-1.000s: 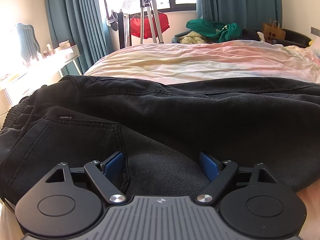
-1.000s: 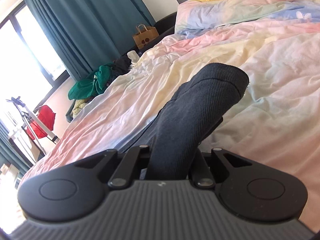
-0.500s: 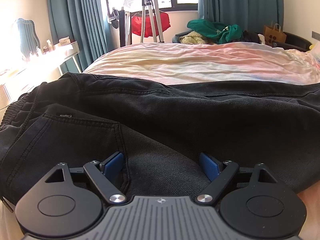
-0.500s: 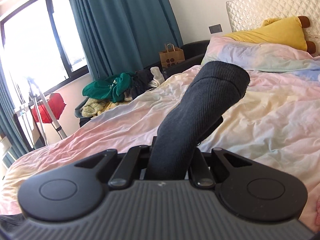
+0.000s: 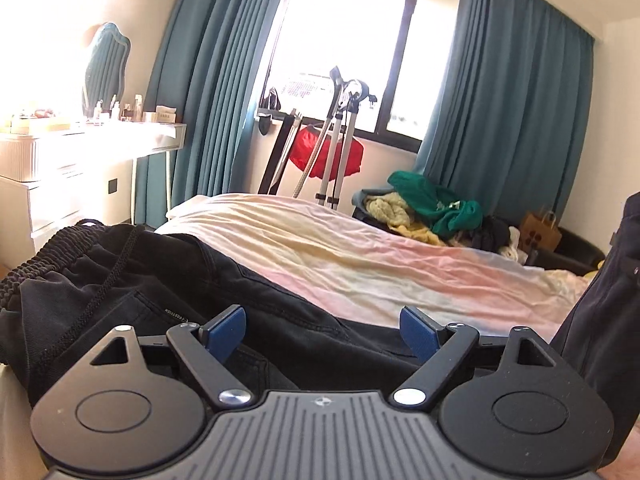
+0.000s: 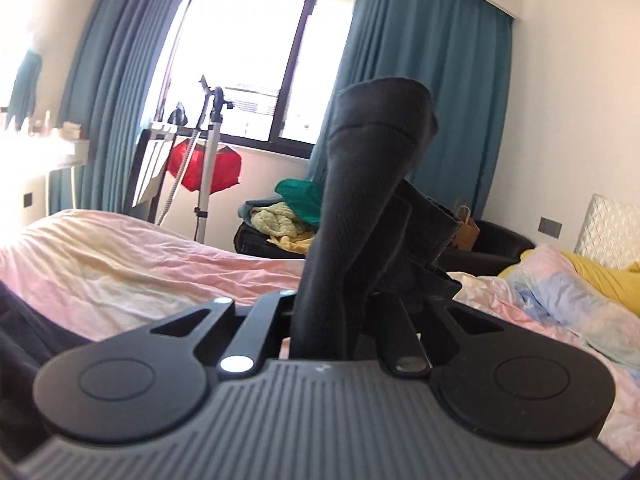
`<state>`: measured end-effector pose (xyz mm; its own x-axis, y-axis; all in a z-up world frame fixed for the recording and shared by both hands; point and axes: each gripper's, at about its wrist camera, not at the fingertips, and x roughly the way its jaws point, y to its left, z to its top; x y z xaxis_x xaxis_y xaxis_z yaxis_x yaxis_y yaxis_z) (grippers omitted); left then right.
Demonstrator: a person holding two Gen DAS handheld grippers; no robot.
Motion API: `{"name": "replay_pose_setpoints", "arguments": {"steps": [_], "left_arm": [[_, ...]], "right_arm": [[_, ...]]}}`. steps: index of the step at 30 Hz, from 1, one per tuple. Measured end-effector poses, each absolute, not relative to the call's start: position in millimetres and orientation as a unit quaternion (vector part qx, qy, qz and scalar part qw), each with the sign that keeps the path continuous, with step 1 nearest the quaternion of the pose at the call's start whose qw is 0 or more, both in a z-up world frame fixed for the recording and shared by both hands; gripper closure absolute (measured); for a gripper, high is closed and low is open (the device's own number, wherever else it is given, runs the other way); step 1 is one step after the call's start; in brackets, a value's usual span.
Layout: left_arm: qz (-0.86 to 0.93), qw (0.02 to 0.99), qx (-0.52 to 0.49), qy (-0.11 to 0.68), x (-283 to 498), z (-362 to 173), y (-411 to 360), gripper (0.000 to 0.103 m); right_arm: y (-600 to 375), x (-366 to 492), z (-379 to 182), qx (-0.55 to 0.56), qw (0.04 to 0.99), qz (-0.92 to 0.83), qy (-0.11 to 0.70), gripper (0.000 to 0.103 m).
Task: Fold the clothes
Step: 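Lift the leg cuff with the right gripper and carry it toward the waistband, then lower the leg cuff onto the folded sweatpants and open the right gripper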
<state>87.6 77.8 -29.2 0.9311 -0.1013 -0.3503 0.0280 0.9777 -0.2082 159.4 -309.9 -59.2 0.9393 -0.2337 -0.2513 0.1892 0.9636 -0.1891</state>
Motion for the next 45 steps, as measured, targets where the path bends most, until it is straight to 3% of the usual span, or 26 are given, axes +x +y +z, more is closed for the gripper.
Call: {"name": "replay_pose_setpoints", "arguments": {"steps": [6, 11, 25, 37, 40, 45], "left_arm": [[-0.031, 0.983, -0.116, 0.136, 69.0, -5.3, 92.9, 0.017], [-0.020, 0.983, -0.120, 0.141, 70.1, -1.1, 102.5, 0.017], [0.019, 0.957, -0.197, 0.211, 93.3, -15.0, 155.9, 0.017], [0.015, 0.958, -0.178, 0.222, 97.1, -21.5, 146.7, 0.017], [0.013, 0.959, -0.172, 0.226, 98.9, -24.0, 142.9, 0.017], [-0.006, 0.954, -0.170, 0.249, 106.3, -34.9, 137.5, 0.017]], "right_arm": [[-220.0, 166.6, -108.2, -0.204, 0.963, -0.026, 0.176, 0.090], [-167.4, 165.4, -147.4, -0.282, 0.939, 0.014, 0.198, 0.090], [-147.2, 159.3, -155.3, -0.259, 0.948, 0.038, 0.181, 0.090], [-204.6, 147.8, -84.9, 0.025, 0.995, 0.021, 0.098, 0.090], [-196.2, 153.7, -105.9, -0.008, 0.988, 0.061, 0.144, 0.090], [-152.9, 156.8, -159.8, -0.187, 0.950, 0.090, 0.232, 0.089]]}}
